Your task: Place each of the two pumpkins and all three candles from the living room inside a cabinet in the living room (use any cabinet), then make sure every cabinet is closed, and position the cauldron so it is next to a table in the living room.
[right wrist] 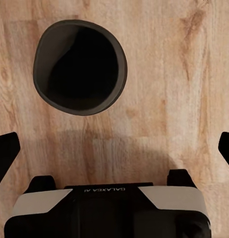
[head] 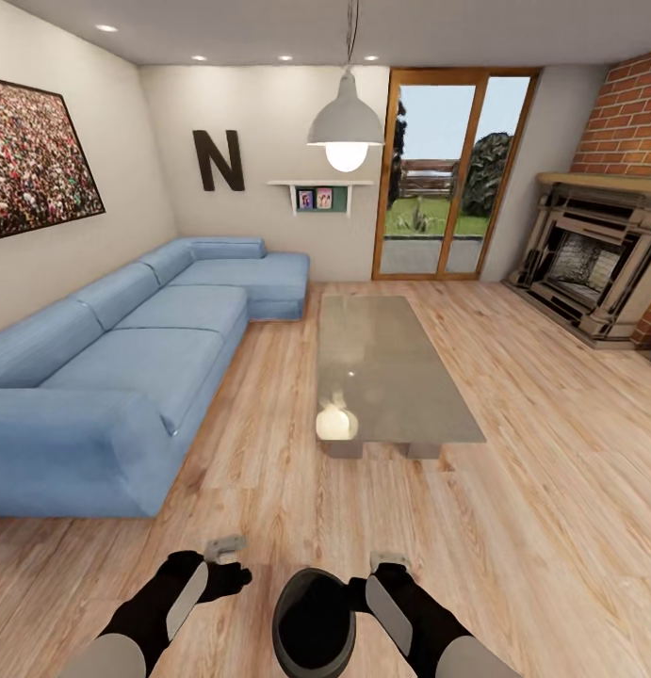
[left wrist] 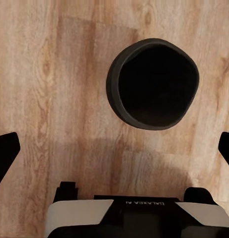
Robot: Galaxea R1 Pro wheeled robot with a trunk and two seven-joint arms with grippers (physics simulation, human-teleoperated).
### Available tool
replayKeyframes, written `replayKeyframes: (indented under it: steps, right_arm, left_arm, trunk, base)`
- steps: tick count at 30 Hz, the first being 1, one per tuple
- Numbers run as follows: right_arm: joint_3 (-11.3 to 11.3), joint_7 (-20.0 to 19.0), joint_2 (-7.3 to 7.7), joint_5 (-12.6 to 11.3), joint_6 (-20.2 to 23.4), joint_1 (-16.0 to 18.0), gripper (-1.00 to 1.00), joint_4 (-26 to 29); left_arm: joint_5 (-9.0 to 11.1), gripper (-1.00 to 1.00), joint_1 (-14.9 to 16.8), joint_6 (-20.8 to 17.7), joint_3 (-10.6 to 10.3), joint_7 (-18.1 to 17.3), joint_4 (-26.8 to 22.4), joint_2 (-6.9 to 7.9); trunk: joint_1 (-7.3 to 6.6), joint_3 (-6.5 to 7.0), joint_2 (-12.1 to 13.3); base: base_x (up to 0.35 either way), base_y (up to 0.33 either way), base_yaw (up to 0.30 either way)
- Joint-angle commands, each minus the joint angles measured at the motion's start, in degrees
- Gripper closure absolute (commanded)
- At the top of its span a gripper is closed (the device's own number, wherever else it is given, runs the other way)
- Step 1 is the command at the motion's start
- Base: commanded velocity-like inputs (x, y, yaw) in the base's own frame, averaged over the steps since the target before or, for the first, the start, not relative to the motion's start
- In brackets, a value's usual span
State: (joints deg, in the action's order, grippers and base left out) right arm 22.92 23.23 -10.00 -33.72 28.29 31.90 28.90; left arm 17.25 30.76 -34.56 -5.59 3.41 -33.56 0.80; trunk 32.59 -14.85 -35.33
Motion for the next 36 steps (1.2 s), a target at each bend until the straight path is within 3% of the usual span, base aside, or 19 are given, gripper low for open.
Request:
replayKeyframes:
  steps: [1,26,32,36]
  right_arm:
    - [0.0,0.0,0.00,0.0,0.0,0.0,-1.00,0.0]
    - [0.0,0.2,0.00,0.1,-0.3,0.0,-1.00,0.2]
    - [0.0,0.1,0.00,0.0,-1.0,0.0,-1.00,0.0]
    - [0.0,0.1,0.00,0.0,-1.4,0.0,-1.00,0.0]
  left_arm:
    - [0.0,-1.00,0.0,0.1,0.0,-0.1,0.3,0.00]
    - [0.0,-1.00,0.0,1.6,0.1,-0.3,1.9,-0.56]
    - [-0.1,-1.00,0.0,7.7,0.0,-0.3,7.0,-2.47]
    - [-0.2,-1.00,0.0,9.4,0.0,-0.3,9.0,-2.96]
  trunk:
    - [0.22,-0.19,-0.4]
    - [5.72,-4.67,-10.4]
    - [7.03,-5.75,-12.9]
    - [7.91,-6.47,-14.5]
  base:
    - [0.000,0.000,0.000]
    - [0.000,0.000,0.000]
    - [0.000,0.000,0.000]
    - [0.000,0.000,0.000]
